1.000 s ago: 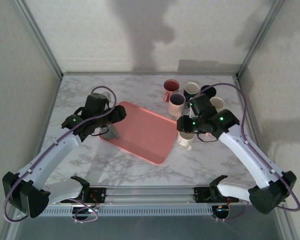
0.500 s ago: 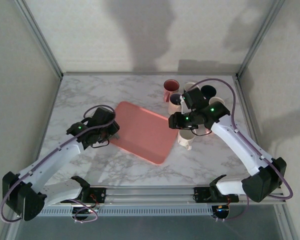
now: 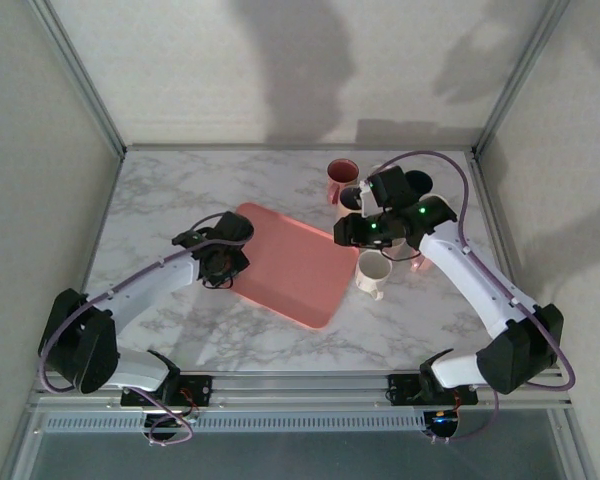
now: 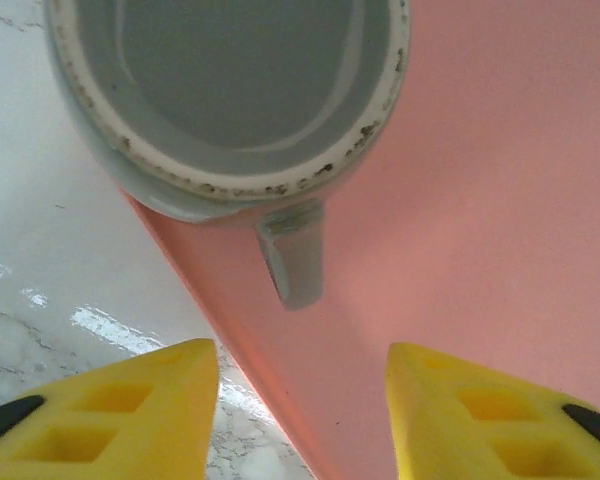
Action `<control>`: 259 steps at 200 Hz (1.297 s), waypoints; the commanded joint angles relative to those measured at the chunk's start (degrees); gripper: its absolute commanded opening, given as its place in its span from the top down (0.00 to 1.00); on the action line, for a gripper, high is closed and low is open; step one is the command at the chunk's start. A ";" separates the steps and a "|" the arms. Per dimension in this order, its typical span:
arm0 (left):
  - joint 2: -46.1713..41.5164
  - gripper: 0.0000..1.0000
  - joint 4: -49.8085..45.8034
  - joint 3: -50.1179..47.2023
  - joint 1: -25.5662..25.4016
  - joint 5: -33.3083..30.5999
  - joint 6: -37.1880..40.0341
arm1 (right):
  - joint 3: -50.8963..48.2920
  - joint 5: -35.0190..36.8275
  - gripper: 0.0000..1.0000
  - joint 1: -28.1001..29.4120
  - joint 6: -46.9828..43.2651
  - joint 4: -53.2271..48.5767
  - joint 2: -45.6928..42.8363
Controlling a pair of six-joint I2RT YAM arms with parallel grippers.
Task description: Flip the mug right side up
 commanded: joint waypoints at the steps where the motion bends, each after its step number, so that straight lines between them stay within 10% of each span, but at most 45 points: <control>1: 0.99 0.58 -1.05 0.99 0.78 -0.48 -0.93 | 0.66 -2.14 0.54 -0.76 -0.85 2.36 0.79; 259: 9.00 0.65 0.83 1.15 5.78 -2.09 2.11 | -1.29 -5.22 0.55 -3.51 0.59 6.24 1.71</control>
